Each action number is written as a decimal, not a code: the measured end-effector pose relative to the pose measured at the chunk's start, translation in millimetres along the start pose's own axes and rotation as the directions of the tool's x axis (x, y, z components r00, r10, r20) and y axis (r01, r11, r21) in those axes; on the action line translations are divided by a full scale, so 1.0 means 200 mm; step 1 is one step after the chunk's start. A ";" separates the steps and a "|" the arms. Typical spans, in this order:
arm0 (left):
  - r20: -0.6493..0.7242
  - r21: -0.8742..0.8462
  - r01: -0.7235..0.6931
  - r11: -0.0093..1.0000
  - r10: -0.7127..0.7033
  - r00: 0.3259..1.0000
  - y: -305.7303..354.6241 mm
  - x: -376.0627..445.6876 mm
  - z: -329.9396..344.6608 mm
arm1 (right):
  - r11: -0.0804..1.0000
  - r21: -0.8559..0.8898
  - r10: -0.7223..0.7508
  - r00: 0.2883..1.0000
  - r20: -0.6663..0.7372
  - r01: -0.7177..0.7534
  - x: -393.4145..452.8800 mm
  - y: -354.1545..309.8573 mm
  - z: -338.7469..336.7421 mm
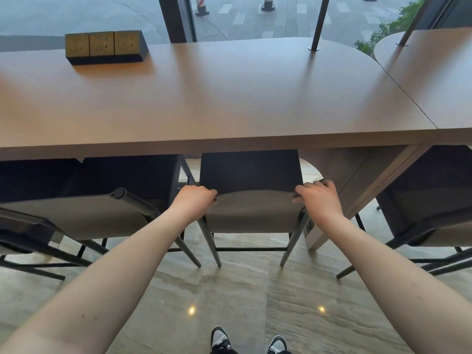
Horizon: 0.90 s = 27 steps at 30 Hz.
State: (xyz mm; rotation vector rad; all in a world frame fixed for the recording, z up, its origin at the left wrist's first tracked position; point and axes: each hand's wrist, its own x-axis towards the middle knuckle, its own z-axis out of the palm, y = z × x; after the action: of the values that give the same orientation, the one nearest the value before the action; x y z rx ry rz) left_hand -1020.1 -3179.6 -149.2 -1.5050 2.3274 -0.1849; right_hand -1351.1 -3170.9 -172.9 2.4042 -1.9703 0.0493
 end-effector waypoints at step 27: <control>0.071 -0.167 0.116 0.979 -0.105 0.992 0.15 -0.08 -0.05 | 0.996 0.083 0.023 0.998 -0.063 -0.017 -0.12 0.05 0.00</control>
State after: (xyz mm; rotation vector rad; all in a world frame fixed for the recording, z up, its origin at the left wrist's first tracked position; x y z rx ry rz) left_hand -1043.2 -3154.3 -145.7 -1.6980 2.2616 0.0337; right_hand -1365.8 -3149.3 -173.2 2.3995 -2.0029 0.2090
